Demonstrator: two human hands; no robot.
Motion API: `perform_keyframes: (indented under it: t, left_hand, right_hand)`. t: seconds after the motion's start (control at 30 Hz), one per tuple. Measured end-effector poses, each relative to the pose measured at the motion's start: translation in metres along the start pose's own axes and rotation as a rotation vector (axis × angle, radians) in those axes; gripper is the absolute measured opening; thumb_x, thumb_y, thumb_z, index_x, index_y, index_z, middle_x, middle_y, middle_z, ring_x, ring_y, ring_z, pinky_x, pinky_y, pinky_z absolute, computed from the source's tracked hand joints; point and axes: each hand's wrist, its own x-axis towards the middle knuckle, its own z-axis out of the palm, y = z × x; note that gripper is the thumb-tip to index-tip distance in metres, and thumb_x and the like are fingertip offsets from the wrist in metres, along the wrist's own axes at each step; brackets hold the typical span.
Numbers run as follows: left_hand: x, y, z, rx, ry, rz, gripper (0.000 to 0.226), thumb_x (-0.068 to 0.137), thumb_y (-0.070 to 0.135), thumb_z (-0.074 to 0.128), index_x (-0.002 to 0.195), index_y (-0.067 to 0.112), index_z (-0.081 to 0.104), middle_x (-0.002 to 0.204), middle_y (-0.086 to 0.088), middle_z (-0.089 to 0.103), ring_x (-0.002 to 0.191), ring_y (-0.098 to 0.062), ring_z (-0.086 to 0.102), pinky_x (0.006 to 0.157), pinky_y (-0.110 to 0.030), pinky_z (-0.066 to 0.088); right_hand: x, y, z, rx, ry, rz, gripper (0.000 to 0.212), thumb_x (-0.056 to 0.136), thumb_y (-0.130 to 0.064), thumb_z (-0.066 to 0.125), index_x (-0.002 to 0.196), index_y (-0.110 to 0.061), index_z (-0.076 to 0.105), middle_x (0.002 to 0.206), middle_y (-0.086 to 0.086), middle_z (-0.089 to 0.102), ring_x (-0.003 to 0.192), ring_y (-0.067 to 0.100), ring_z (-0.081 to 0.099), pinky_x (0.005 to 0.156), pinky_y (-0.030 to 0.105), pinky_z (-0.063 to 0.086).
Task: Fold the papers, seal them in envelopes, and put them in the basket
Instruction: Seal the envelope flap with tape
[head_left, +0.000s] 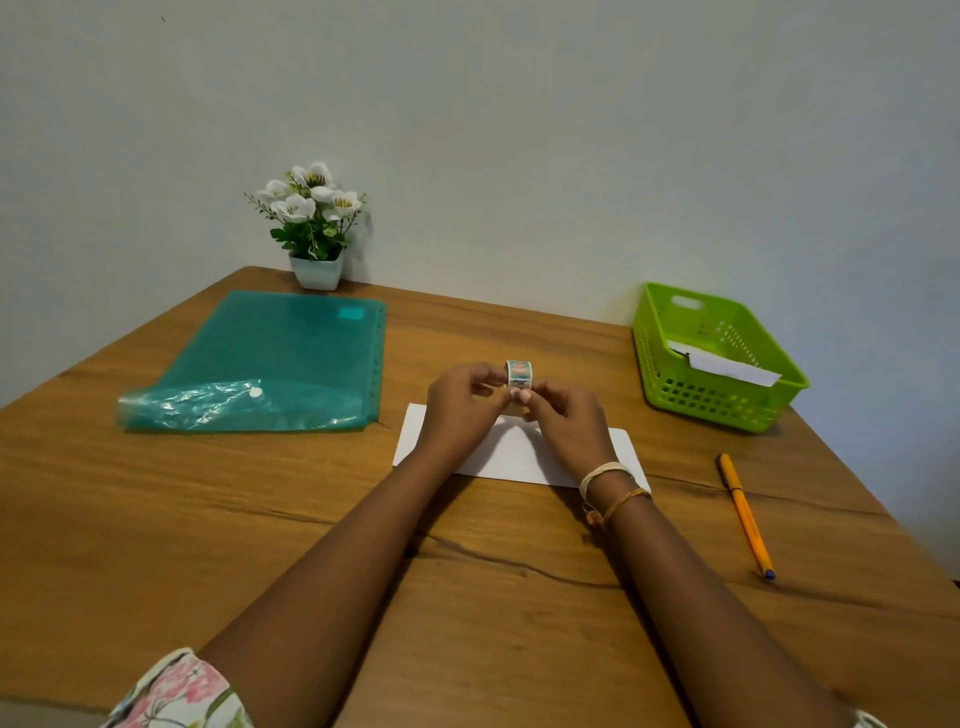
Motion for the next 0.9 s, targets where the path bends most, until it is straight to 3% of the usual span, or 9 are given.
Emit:
perform_keyframes:
  t: [0.1, 0.2, 0.27, 0.4, 0.73, 0.9]
  left_hand:
    - [-0.002, -0.003, -0.002, -0.044, 0.002, -0.003, 0.022, 0.083, 0.018, 0.072, 0.105, 0.014, 0.073, 0.107, -0.001, 0.070, 0.091, -0.009, 0.060, 0.070, -0.015, 0.046]
    - [0.001, -0.006, -0.004, -0.022, 0.039, -0.008, 0.018, 0.083, 0.017, 0.071, 0.100, 0.011, 0.073, 0.107, -0.002, 0.069, 0.095, -0.010, 0.061, 0.072, -0.015, 0.046]
    - [0.003, -0.008, -0.004, -0.022, 0.029, -0.002, 0.017, 0.084, 0.017, 0.070, 0.099, 0.010, 0.073, 0.110, -0.002, 0.069, 0.101, -0.012, 0.062, 0.080, -0.021, 0.049]
    - [0.001, -0.006, -0.005, -0.041, -0.062, 0.029, 0.011, 0.087, 0.018, 0.067, 0.096, 0.013, 0.072, 0.100, 0.000, 0.070, 0.097, -0.010, 0.064, 0.083, -0.027, 0.053]
    - [-0.002, 0.000, -0.009, -0.091, -0.118, 0.073, 0.009, 0.088, 0.014, 0.064, 0.091, 0.018, 0.071, 0.090, 0.005, 0.065, 0.087, -0.002, 0.060, 0.076, -0.020, 0.050]
    - [-0.001, -0.004, -0.007, -0.052, -0.127, 0.072, 0.011, 0.088, 0.014, 0.064, 0.094, 0.014, 0.073, 0.099, -0.003, 0.069, 0.092, -0.013, 0.064, 0.080, -0.026, 0.053]
  right_hand:
    - [-0.002, -0.001, -0.001, 0.005, -0.002, 0.002, 0.018, 0.089, -0.017, 0.064, 0.104, -0.013, 0.073, 0.094, 0.002, 0.073, 0.083, 0.011, 0.067, 0.070, 0.021, 0.051]
    - [-0.003, -0.006, -0.003, -0.279, 0.185, -0.150, 0.022, 0.079, -0.020, 0.075, 0.100, -0.016, 0.071, 0.088, -0.003, 0.065, 0.075, 0.007, 0.058, 0.063, 0.016, 0.046]
    - [-0.003, -0.010, -0.007, -0.358, 0.254, -0.304, 0.024, 0.075, -0.016, 0.079, 0.097, -0.015, 0.070, 0.090, 0.000, 0.064, 0.077, 0.010, 0.057, 0.065, 0.020, 0.047]
    - [-0.002, -0.014, -0.012, -0.416, 0.173, -0.484, 0.023, 0.076, -0.010, 0.077, 0.099, -0.012, 0.074, 0.102, 0.006, 0.070, 0.093, 0.016, 0.065, 0.080, 0.023, 0.050]
    - [-0.003, -0.019, -0.015, -0.449, 0.163, -0.510, 0.013, 0.080, -0.011, 0.073, 0.092, -0.008, 0.075, 0.090, 0.006, 0.074, 0.080, 0.018, 0.069, 0.071, 0.025, 0.054]
    - [-0.004, -0.018, -0.012, -0.439, 0.203, -0.459, 0.008, 0.080, -0.012, 0.072, 0.087, -0.009, 0.074, 0.084, 0.004, 0.073, 0.074, 0.014, 0.066, 0.067, 0.026, 0.055]
